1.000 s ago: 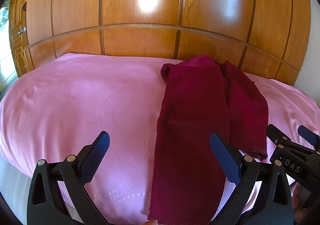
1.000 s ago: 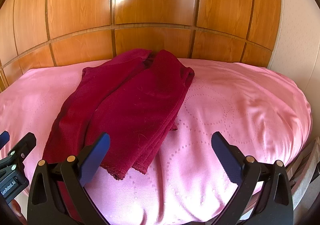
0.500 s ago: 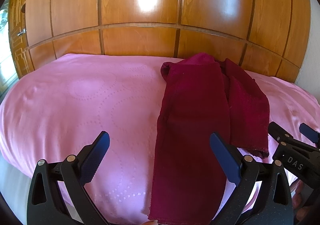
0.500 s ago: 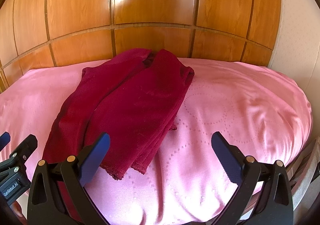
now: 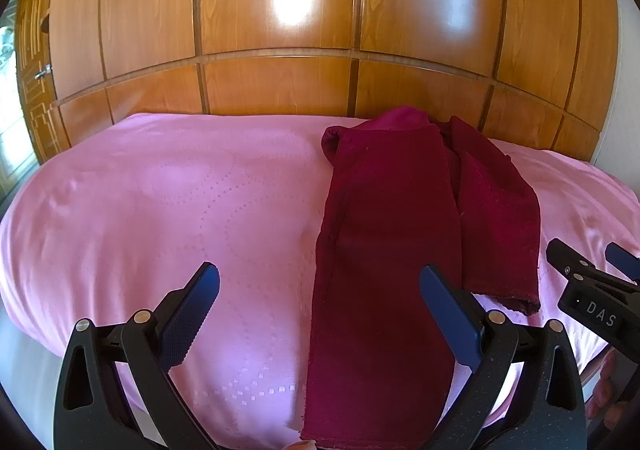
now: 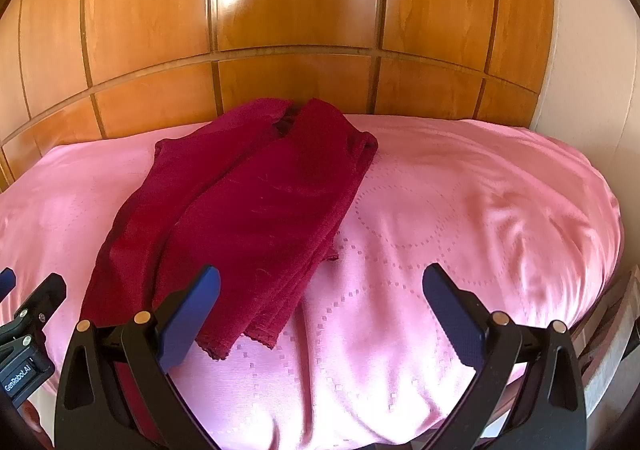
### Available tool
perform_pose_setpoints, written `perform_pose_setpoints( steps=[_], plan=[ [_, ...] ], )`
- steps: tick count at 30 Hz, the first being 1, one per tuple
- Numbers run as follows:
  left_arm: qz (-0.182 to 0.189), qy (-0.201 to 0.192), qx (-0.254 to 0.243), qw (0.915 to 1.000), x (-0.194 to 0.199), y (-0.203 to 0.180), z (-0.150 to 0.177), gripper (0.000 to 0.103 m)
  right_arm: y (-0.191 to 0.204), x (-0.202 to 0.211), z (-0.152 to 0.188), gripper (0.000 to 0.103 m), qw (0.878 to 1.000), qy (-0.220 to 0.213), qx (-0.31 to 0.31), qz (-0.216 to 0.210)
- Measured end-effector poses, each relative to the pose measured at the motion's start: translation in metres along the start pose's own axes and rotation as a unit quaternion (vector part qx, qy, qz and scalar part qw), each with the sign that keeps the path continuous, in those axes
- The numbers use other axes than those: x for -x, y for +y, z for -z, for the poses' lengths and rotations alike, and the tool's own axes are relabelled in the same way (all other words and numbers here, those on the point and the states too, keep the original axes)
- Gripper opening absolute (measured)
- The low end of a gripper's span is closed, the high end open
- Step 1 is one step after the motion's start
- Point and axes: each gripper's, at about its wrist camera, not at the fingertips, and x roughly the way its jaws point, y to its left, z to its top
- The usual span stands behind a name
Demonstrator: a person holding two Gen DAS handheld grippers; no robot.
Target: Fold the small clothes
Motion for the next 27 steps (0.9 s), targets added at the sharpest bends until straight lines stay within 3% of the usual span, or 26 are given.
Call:
perform_pose_setpoints(
  steps=[27],
  plan=[
    [0.01,0.027,-0.034,0.999,-0.011,-0.01,0.006,0.099,-0.015,-0.008,-0.001,0.101,1.0,0.012,-0.02,0.001]
  ],
)
